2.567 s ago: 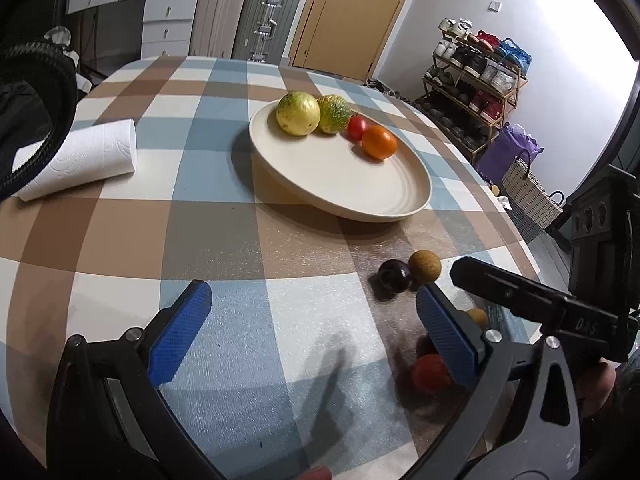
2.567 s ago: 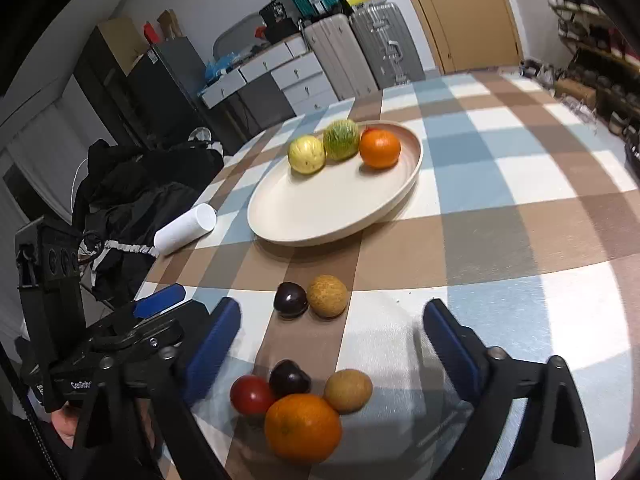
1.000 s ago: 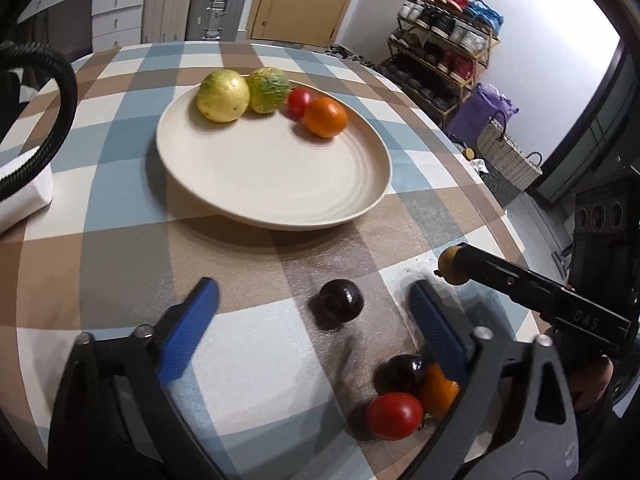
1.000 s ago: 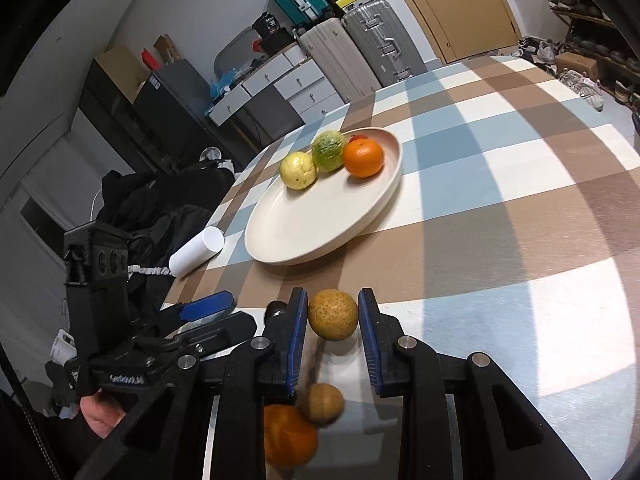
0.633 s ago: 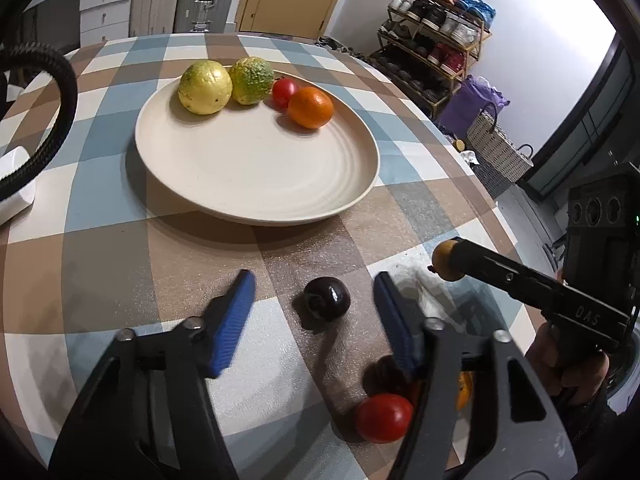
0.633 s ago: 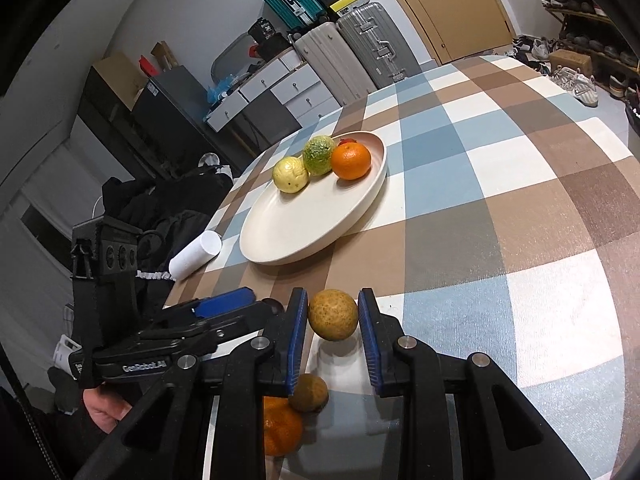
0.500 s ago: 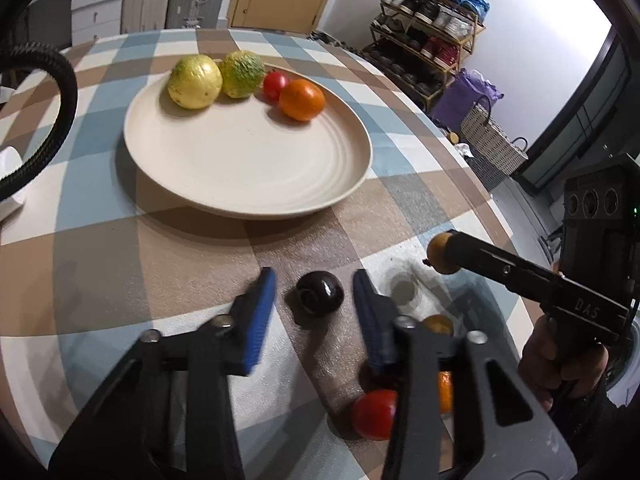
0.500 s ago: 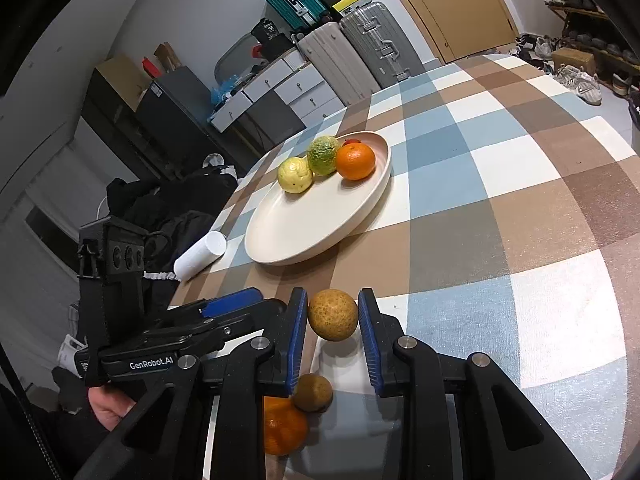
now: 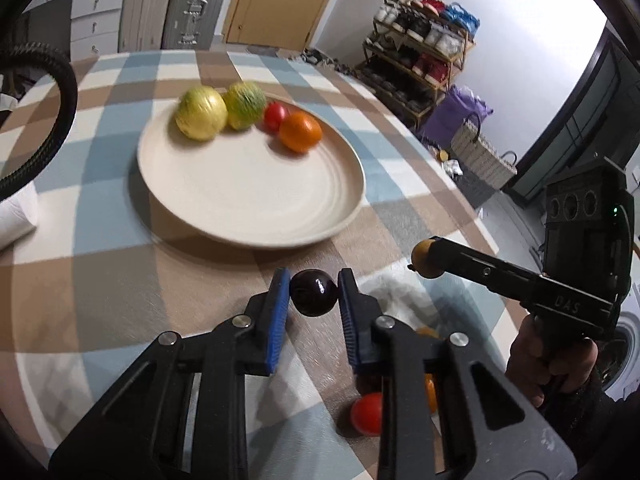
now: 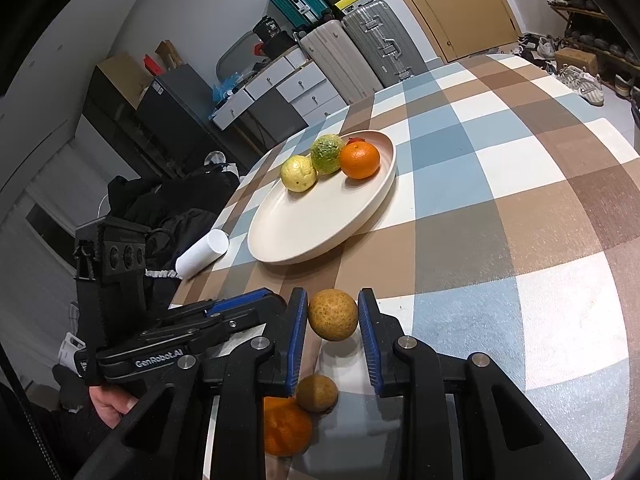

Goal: Organize fruits
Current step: 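Grasp a dark plum with the left tool while the right tool carries the kiwi toward the plate, then lower the kiwi and plum onto the plate and open both tools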

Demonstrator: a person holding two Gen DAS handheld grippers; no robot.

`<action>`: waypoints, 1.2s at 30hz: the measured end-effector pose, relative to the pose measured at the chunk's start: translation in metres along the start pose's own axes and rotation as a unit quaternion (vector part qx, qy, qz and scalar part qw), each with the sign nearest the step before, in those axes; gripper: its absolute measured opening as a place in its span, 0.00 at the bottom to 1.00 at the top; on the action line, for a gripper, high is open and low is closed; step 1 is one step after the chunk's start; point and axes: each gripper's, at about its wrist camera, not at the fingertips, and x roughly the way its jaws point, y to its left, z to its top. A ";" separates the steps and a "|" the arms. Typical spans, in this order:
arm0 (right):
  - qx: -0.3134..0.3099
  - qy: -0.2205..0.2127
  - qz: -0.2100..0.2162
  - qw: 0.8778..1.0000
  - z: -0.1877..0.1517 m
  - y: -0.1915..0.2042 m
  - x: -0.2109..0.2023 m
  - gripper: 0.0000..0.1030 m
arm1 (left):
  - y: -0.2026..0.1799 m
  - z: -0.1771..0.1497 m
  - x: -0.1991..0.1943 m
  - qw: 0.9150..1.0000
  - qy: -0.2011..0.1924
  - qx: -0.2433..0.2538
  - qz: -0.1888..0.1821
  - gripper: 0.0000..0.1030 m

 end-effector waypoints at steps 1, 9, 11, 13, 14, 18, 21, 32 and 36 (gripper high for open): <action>-0.002 0.001 0.000 1.000 0.002 0.001 0.001 0.26 | 0.003 0.004 -0.005 1.000 -0.004 -0.003 0.000 0.21; -0.024 -0.006 0.009 1.000 0.027 0.016 0.006 0.26 | 0.043 0.046 -0.033 0.999 -0.047 -0.018 0.016 0.21; -0.038 -0.004 0.011 0.999 0.036 0.023 0.012 0.26 | 0.052 0.060 -0.037 0.998 -0.059 -0.016 0.021 0.21; -0.051 0.001 0.015 0.999 0.044 0.031 0.020 0.26 | 0.062 0.073 -0.041 0.997 -0.073 -0.016 0.028 0.21; -0.057 0.006 0.016 0.998 0.047 0.034 0.025 0.26 | 0.067 0.080 -0.042 0.996 -0.078 -0.020 0.026 0.21; -0.083 0.027 0.014 0.996 0.062 0.051 0.046 0.26 | 0.085 0.100 -0.032 0.996 -0.077 -0.041 0.016 0.21; -0.106 0.042 0.017 0.993 0.074 0.066 0.064 0.26 | 0.093 0.109 -0.016 0.996 -0.068 -0.053 0.009 0.21; -0.145 0.113 0.008 0.983 0.104 0.091 0.138 0.26 | 0.112 0.118 0.026 0.995 -0.045 -0.086 -0.023 0.21; -0.137 0.126 0.012 0.982 0.107 0.089 0.155 0.26 | 0.114 0.115 0.032 0.995 -0.041 -0.092 -0.020 0.21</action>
